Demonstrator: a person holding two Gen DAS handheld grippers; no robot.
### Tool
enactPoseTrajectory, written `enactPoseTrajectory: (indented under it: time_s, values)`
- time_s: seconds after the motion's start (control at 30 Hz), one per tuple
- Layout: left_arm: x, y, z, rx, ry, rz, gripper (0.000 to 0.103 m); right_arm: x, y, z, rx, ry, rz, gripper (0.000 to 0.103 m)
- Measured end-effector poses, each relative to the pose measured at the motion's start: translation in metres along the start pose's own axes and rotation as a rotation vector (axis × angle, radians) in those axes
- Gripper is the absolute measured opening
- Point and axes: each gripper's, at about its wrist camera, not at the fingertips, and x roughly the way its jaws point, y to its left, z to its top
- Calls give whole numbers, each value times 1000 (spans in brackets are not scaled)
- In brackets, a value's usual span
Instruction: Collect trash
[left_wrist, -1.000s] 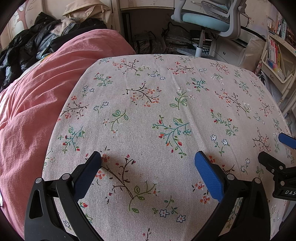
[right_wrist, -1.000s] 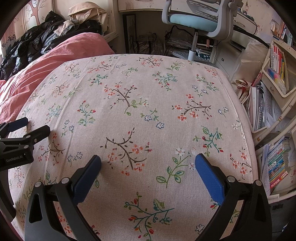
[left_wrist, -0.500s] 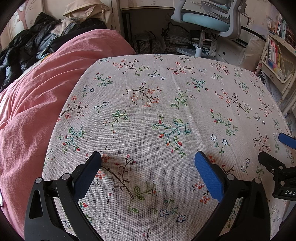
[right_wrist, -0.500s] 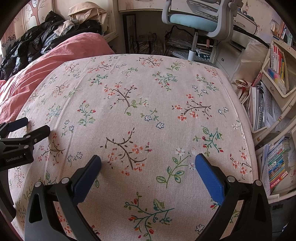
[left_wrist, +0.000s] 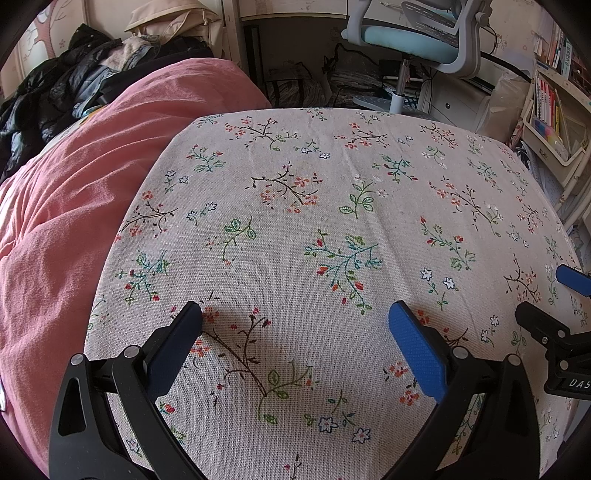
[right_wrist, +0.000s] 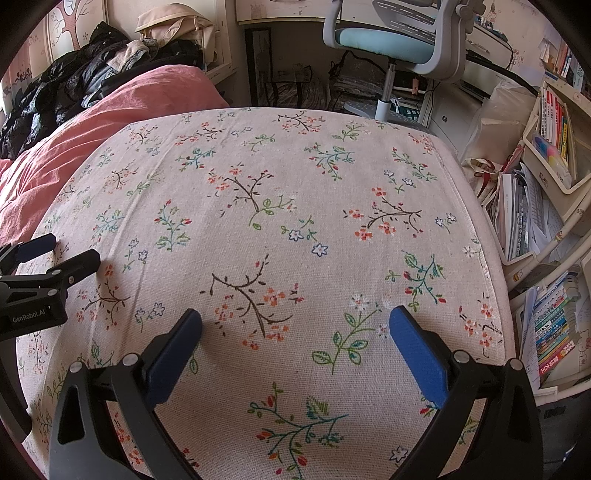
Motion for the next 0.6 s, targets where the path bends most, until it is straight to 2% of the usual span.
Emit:
enactPoseTrajectory:
  time_s: [0.6]
  values:
    - [0, 0, 0, 0, 0, 0, 97, 0, 0, -1, 0, 0, 0, 97]
